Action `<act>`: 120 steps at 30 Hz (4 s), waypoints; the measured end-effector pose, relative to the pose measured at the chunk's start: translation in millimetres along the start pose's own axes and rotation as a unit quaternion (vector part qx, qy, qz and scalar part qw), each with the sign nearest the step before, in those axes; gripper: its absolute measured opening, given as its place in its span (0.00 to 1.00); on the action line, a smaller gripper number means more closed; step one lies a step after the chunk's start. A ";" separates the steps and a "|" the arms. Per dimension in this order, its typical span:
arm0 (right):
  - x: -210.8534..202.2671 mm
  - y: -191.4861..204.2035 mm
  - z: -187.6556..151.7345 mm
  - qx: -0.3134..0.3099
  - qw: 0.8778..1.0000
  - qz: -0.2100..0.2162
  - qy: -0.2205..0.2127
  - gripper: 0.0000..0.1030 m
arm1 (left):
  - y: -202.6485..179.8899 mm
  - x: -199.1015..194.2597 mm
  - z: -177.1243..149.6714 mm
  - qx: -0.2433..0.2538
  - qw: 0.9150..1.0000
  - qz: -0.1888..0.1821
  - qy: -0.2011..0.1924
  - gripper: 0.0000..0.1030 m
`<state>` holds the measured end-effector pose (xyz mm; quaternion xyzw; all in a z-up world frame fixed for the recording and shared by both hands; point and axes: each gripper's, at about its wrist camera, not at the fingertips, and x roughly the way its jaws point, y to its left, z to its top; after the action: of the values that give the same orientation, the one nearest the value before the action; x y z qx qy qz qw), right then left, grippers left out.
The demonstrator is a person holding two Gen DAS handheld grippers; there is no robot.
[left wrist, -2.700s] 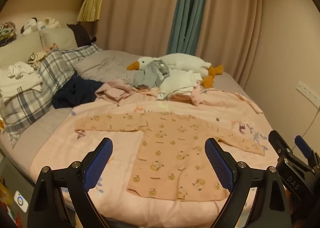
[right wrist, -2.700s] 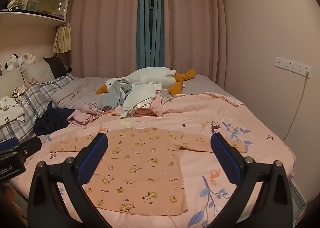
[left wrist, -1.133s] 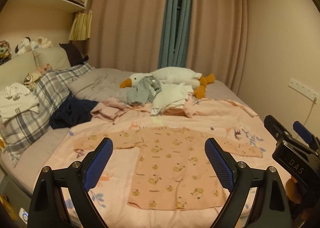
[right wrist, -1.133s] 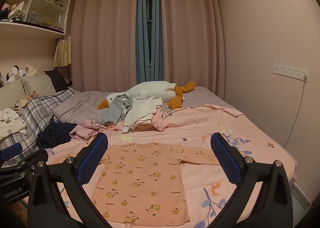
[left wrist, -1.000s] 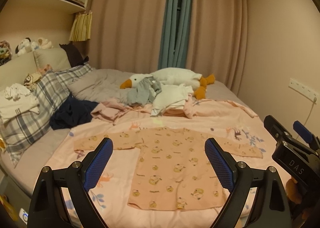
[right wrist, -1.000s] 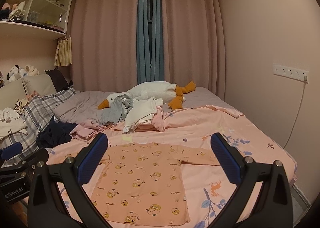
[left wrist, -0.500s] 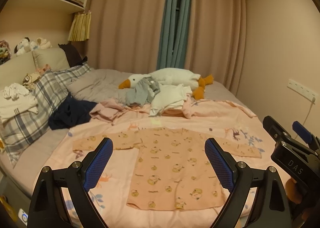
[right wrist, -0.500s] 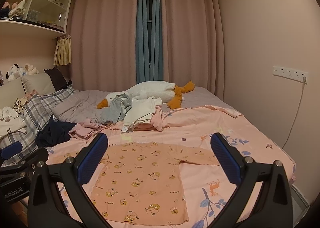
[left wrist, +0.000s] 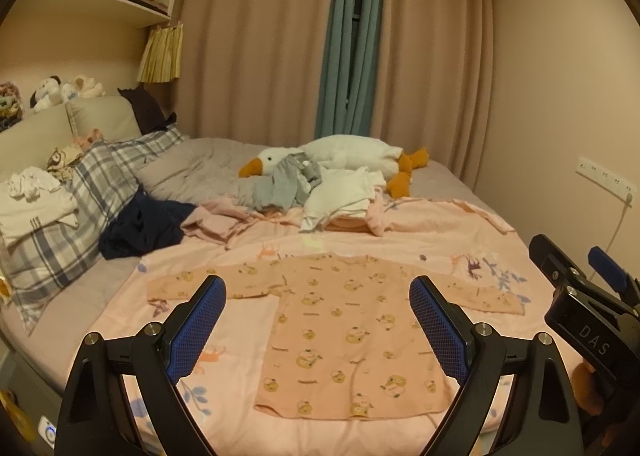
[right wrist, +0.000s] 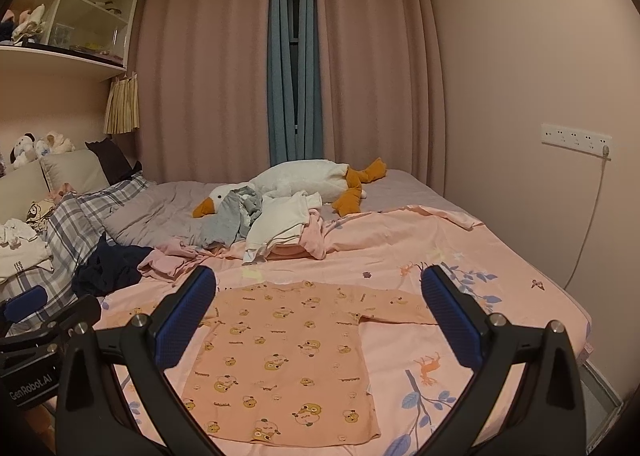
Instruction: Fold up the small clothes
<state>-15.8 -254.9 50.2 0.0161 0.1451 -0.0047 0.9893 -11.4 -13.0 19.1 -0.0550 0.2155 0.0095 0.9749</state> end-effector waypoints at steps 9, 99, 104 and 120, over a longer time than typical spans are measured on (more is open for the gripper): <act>-0.9 2.9 1.5 -0.007 1.000 -0.008 0.000 1.00 | 4.1 2.5 0.8 -0.011 1.000 0.006 0.001 0.90; 312.5 -247.3 -65.6 0.189 0.942 -0.080 0.263 0.98 | 119.5 376.8 -60.1 -0.224 0.919 -0.121 0.301 0.90; 345.1 -293.4 -114.9 0.229 0.916 -0.097 0.314 0.96 | 115.8 427.4 -104.3 -0.234 0.892 -0.123 0.365 0.90; 372.7 -376.5 -182.3 0.383 0.864 -0.080 0.316 0.86 | 87.0 443.4 -111.1 -0.184 0.909 -0.139 0.348 0.82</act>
<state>283.6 -626.9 -242.9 0.3827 0.4377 -0.1333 0.8026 340.5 58.8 -276.7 -0.2626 0.5253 -0.1064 0.8024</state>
